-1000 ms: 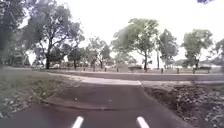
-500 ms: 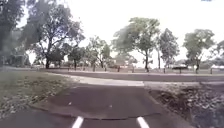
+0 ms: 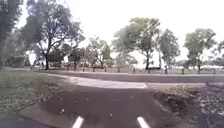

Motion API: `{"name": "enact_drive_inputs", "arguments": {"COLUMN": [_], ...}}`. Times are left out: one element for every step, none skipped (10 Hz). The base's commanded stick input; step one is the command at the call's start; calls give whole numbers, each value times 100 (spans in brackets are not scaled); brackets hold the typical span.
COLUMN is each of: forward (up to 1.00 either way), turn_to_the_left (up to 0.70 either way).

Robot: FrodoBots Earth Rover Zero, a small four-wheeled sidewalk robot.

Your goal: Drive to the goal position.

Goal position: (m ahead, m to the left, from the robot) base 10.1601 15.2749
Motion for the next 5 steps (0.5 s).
{"name": "enact_drive_inputs", "arguments": {"forward": [60,60,60,60,60], "turn_to_the_left": [0,0,0,0,0]}}
